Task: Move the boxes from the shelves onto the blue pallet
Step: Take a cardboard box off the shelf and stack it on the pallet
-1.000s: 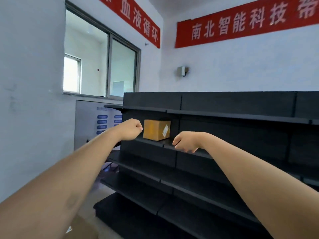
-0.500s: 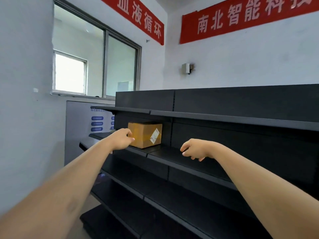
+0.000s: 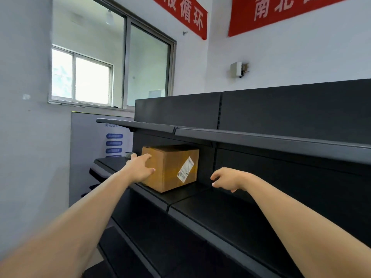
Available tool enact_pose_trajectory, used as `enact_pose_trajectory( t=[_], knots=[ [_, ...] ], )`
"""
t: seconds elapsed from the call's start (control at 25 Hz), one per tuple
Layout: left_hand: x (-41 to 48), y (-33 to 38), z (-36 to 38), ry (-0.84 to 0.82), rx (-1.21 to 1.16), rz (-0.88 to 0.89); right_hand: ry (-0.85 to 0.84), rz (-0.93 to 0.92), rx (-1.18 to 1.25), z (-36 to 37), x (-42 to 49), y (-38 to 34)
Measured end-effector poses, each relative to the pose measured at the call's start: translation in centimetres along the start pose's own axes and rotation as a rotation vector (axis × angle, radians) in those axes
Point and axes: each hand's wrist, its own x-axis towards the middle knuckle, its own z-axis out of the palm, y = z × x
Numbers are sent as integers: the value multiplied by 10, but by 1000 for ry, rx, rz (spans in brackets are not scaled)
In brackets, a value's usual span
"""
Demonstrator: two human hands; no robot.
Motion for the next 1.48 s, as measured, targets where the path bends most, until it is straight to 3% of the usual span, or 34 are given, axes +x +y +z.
enact_pose_trajectory(
  t=[0.44, 0.56, 0.68, 0.76, 0.92, 1.04, 1.36, 1.48],
  knots=[
    [220, -15, 100, 195, -32, -51, 105, 33, 413, 6, 260, 28],
    [244, -33, 107, 311, -218, -15, 277, 120, 673, 10, 312, 25],
    [241, -41, 97, 480, -489, -43, 442, 147, 1108, 18, 337, 23],
    [230, -47, 83, 432, -622, -90, 461, 152, 1329, 20, 341, 22],
    [187, -54, 62, 132, -1033, -313, 361, 134, 1362, 16, 303, 0],
    [132, -51, 49, 148, -1151, -350, 283, 144, 1262, 19, 229, -20],
    [-128, -97, -41, 15, -1110, -439, 136, 217, 1252, 92, -28, -88],
    [-214, -125, -94, 40, -1059, -445, 26, 179, 1160, 115, -96, -123]
  ],
)
